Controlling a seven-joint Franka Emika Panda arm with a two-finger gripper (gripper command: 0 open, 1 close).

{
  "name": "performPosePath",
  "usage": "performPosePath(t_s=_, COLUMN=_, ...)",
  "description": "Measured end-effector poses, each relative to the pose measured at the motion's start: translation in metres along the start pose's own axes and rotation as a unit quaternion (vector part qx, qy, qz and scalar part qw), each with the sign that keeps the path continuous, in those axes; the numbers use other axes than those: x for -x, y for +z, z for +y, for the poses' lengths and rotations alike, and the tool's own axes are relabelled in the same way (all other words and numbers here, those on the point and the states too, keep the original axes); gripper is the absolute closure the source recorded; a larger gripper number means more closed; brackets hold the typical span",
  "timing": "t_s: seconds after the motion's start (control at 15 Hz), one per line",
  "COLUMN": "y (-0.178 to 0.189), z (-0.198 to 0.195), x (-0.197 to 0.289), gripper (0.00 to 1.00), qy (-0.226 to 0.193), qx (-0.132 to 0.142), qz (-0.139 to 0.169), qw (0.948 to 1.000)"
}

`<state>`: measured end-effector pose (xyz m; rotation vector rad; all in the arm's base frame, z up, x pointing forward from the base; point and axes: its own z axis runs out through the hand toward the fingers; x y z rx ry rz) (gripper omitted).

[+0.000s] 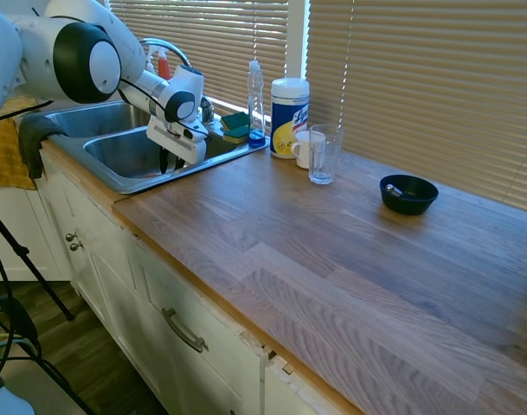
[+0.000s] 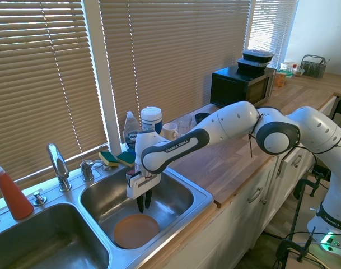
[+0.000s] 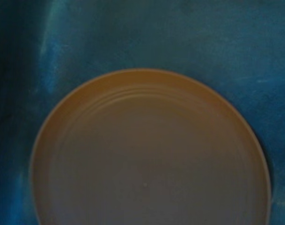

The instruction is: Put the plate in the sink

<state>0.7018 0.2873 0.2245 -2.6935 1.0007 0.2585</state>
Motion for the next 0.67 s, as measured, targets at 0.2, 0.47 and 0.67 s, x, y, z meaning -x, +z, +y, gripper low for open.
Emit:
performPosePath(t_s=0.2, y=-0.024, z=-0.002, x=0.007, gripper=0.00, qy=0.000, qx=-0.011, qz=0.009, qw=0.9999)
performPosePath(t_s=0.47, y=-0.068, z=0.012, x=0.033, gripper=0.00, qy=0.007, qx=-0.019, qz=0.020, qw=0.9996)
performPosePath(t_s=0.67, y=-0.087, z=0.029, x=0.052, gripper=0.00, qy=0.008, qx=-0.026, qz=0.030, qw=0.9992)
